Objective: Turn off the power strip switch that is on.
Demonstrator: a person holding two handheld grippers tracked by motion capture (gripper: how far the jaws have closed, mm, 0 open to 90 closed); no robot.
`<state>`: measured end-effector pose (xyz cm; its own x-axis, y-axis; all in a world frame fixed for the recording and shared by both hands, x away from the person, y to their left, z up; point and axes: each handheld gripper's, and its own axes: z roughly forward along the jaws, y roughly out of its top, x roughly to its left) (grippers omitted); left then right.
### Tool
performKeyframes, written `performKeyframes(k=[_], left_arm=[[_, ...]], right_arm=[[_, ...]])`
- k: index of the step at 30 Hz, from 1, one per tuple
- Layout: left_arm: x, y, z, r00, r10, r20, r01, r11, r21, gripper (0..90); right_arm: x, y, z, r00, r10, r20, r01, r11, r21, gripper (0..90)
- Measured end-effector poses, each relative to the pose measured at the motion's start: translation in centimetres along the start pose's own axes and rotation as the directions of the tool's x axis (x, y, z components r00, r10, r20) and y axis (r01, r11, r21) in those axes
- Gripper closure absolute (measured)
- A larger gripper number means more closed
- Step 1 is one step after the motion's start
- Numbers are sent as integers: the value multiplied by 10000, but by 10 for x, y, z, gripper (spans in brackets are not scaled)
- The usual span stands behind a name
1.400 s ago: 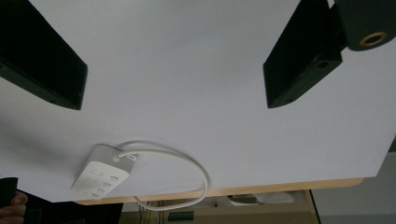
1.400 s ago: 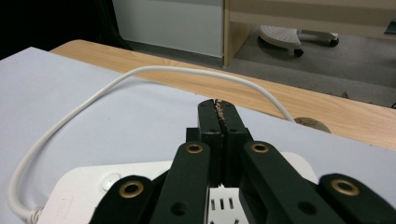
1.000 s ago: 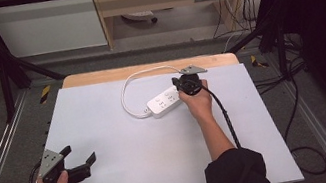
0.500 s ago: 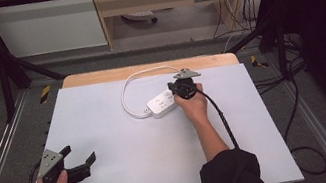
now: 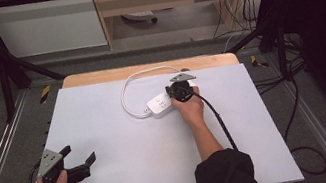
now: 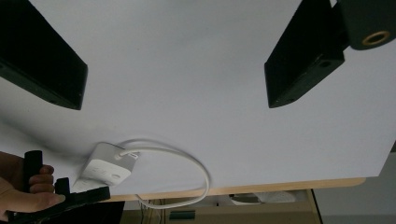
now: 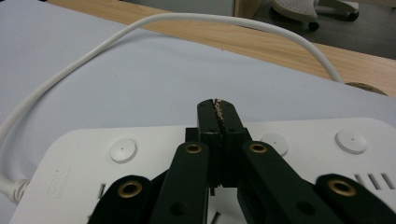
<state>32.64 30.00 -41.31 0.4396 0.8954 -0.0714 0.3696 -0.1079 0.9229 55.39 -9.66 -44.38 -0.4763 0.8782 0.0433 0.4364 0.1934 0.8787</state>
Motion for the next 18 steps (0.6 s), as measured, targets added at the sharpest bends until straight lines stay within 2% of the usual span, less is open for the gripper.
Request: performKeyframes(k=[10, 18], left_arm=[[0, 0, 0, 10000, 34, 10, -34, 10000, 8, 60], [0, 0, 0, 10000, 20, 1, -20, 10000, 24, 60]], right_arm=[[3, -1, 2, 10000, -38, -53, 38, 10000, 11, 900], [6, -3, 3, 9994, -285, 186, 283, 9996, 68, 900]])
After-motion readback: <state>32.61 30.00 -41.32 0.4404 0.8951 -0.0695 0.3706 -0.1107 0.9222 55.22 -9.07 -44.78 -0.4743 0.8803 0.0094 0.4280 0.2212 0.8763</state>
